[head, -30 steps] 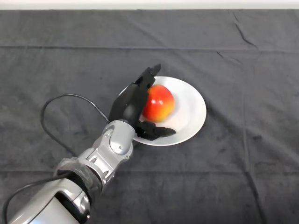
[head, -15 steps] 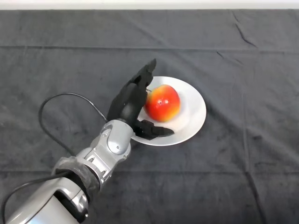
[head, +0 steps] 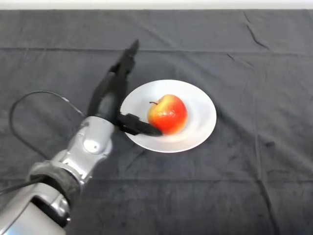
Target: Move the apple to the plate
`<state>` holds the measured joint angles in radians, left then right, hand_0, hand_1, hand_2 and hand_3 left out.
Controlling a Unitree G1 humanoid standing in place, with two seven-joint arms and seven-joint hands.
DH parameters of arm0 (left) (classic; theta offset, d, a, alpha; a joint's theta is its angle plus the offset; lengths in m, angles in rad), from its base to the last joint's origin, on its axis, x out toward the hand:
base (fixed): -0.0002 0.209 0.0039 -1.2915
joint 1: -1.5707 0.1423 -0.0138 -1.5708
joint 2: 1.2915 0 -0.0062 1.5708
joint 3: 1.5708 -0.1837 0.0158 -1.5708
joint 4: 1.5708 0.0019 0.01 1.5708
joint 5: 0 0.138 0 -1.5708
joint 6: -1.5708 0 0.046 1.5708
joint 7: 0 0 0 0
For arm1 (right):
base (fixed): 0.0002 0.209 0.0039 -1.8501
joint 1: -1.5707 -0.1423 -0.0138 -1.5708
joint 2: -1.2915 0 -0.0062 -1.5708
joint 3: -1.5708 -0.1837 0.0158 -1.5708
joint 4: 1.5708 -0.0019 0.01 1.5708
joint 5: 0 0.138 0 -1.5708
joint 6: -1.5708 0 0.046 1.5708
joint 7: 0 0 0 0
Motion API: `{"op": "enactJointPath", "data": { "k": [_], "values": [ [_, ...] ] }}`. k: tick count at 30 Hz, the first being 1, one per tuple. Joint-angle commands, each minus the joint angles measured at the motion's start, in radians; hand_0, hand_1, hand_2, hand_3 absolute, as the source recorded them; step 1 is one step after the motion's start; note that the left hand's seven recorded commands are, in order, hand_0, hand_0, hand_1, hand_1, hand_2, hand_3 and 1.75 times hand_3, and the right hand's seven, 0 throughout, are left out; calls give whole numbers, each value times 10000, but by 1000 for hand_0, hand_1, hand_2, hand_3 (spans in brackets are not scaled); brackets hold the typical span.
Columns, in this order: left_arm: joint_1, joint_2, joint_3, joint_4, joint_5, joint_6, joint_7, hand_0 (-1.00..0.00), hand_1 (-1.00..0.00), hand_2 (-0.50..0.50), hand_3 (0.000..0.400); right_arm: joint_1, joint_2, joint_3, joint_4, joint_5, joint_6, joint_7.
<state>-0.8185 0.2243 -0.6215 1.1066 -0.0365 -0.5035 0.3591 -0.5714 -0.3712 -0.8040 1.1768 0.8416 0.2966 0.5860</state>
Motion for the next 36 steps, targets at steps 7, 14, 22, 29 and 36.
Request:
{"op": "enactJointPath", "data": {
  "k": [7, 14, 22, 29, 36],
  "values": [
    [955, 1237, 1047, -359, -308, -963, 113, 0, 0, 0, 0, -132, -200, -119, 322, -55, -41, -92],
    [2018, 2014, 1905, -1198, -550, -1537, 240, 0, 0, 0, 0, -129, -196, -119, 313, -60, -43, -95],
    [3575, 3041, 3080, -2725, -1147, -1797, 154, 0, 0, 0, 0, -121, -186, -116, 290, -65, -43, -104],
    [5202, 3707, 4214, -4060, -1756, -2072, 190, 0, 0, 0, 0, -111, -174, -112, 259, -71, -41, -117],
    [6252, 4055, 5364, -4437, -2456, -2367, -26, 0, 0, 0, 0, -101, -164, -107, 231, -75, -39, -131]
  ]
}}
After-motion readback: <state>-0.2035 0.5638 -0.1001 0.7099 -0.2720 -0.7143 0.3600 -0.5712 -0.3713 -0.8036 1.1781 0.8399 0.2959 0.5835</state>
